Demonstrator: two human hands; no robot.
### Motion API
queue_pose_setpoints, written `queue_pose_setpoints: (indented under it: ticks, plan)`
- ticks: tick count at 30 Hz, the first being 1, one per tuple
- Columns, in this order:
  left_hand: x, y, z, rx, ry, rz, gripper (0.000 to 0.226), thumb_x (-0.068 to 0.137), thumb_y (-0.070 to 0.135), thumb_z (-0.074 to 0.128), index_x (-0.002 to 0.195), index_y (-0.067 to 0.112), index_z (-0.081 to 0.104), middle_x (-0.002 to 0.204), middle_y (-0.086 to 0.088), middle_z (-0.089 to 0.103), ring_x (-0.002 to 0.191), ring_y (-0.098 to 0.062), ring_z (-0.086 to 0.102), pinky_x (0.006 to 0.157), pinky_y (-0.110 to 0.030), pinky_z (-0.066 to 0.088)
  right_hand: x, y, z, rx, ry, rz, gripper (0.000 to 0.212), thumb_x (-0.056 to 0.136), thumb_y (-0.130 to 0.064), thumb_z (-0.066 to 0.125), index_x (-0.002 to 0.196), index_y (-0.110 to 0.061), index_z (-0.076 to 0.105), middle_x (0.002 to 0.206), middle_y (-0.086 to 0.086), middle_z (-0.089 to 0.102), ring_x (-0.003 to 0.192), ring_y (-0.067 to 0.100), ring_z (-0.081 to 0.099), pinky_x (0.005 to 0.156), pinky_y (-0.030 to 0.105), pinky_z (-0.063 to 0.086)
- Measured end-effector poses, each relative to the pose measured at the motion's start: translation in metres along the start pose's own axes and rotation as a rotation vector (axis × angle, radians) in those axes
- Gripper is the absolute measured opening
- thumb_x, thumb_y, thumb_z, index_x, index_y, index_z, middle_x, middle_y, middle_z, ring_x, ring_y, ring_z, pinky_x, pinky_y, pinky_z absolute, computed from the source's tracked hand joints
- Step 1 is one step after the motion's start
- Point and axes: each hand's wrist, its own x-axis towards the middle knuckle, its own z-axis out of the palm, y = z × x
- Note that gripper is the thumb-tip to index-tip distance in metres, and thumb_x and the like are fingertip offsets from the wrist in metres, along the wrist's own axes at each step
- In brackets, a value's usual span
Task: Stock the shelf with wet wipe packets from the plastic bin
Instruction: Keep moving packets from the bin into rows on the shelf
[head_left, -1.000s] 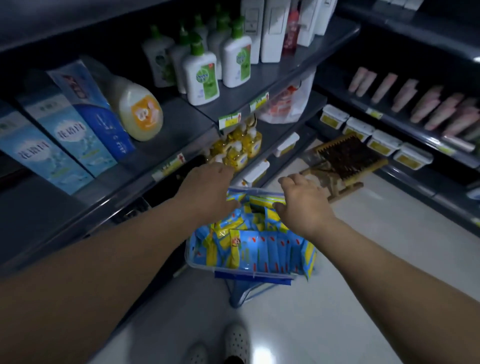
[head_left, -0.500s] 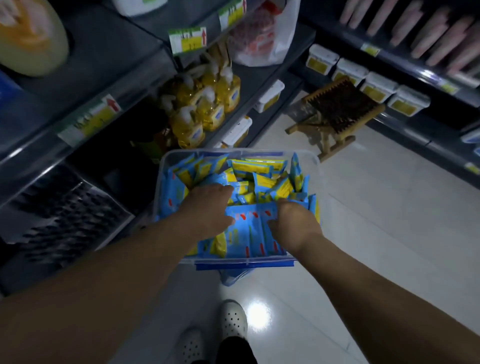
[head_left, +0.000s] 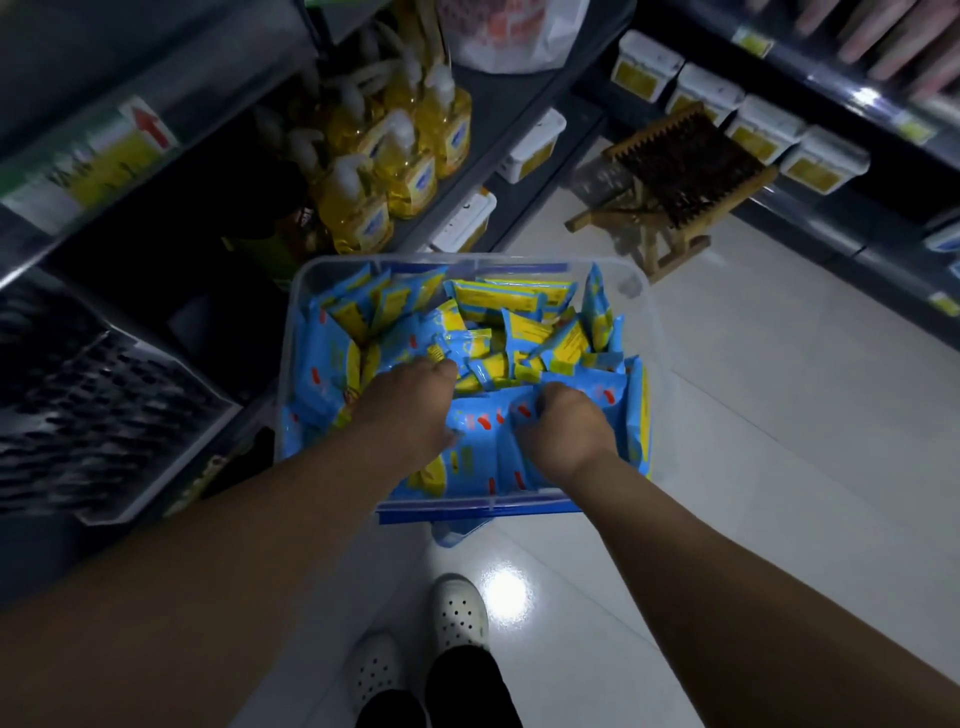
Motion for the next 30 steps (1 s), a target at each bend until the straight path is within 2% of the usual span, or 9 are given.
queue_pose_setpoints:
  ticks: [2,7,12,15,17,20,22,26,30]
  plan:
    - [-0.003,0.0,-0.002,0.031,0.0,0.027,0.043,0.082,0.037,0.071,0.113,0.016,0.05,0.11,-0.007,0.06,0.106,-0.031,0.056,0.075,-0.037,0.044,-0.001,-0.003,0.001,0.006,-0.012,-0.012,0.03,0.093,-0.035,0.056,0.105,-0.008,0.056,0.111,0.014,0.062,0.104,0.033,0.058,0.075,0.033,0.043]
    - [-0.016,-0.005,-0.014,0.066,-0.028,0.07,0.019,0.084,0.035,0.065,0.098,0.021,0.063,0.105,-0.003,0.063,0.107,-0.027,0.055,0.083,-0.035,0.044,-0.008,-0.01,-0.008,0.075,-0.035,-0.052,0.025,0.094,-0.035,0.056,0.093,-0.014,0.042,0.098,0.012,0.06,0.102,0.033,0.058,0.074,0.032,0.04]
    - [-0.032,-0.009,-0.059,-0.095,-0.058,-0.016,0.033,0.091,0.028,0.059,0.123,0.02,0.056,0.125,-0.008,0.058,0.113,-0.03,0.053,0.09,-0.039,0.047,-0.02,-0.024,-0.049,0.163,0.058,-0.109,0.011,0.095,-0.02,0.053,0.093,-0.013,0.045,0.085,0.007,0.053,0.09,0.033,0.058,0.067,0.031,0.036]
    - [-0.044,-0.005,-0.094,-0.251,-0.069,-0.047,0.048,0.095,0.026,0.057,0.141,0.02,0.042,0.146,-0.006,0.043,0.13,-0.028,0.043,0.101,-0.037,0.041,-0.031,-0.04,-0.079,0.177,0.108,-0.162,0.004,0.094,-0.019,0.052,0.092,-0.016,0.051,0.078,0.003,0.052,0.08,0.03,0.053,0.065,0.029,0.033]
    - [-0.053,-0.001,-0.118,-0.344,-0.056,-0.054,0.052,0.097,0.024,0.055,0.145,0.018,0.038,0.15,-0.005,0.038,0.135,-0.026,0.039,0.103,-0.035,0.037,-0.039,-0.05,-0.098,0.191,0.126,-0.197,0.004,0.093,-0.019,0.053,0.094,-0.016,0.055,0.08,0.006,0.058,0.081,0.031,0.056,0.065,0.028,0.034]
    - [-0.068,0.008,-0.154,-0.354,-0.002,-0.026,0.045,0.095,0.022,0.056,0.139,0.016,0.046,0.14,-0.005,0.049,0.125,-0.024,0.048,0.098,-0.033,0.042,-0.055,-0.069,-0.131,0.236,0.146,-0.246,0.021,0.096,-0.022,0.052,0.113,-0.013,0.06,0.095,0.008,0.062,0.09,0.029,0.058,0.07,0.027,0.037]
    - [-0.08,0.013,-0.179,-0.399,0.027,-0.046,0.042,0.093,0.021,0.057,0.134,0.016,0.05,0.133,-0.005,0.054,0.121,-0.023,0.052,0.097,-0.032,0.044,-0.064,-0.079,-0.155,0.256,0.156,-0.281,0.02,0.097,-0.026,0.052,0.111,-0.014,0.059,0.088,0.004,0.058,0.09,0.027,0.058,0.07,0.028,0.037]
    - [-0.103,0.021,-0.229,-0.47,0.111,-0.049,0.02,0.089,0.029,0.06,0.103,0.014,0.063,0.106,-0.007,0.065,0.1,-0.023,0.06,0.086,-0.035,0.051,-0.084,-0.1,-0.2,0.301,0.182,-0.366,0.022,0.098,-0.032,0.05,0.105,-0.014,0.059,0.091,0.01,0.063,0.088,0.03,0.059,0.072,0.038,0.045]
    - [-0.127,0.026,-0.276,-0.513,0.2,-0.05,0.034,0.083,0.04,0.064,0.101,0.012,0.064,0.1,-0.004,0.066,0.095,-0.023,0.062,0.083,-0.037,0.052,-0.109,-0.12,-0.242,0.357,0.236,-0.48,0.015,0.098,-0.03,0.051,0.099,-0.018,0.06,0.087,0.005,0.063,0.086,0.028,0.059,0.075,0.038,0.047]
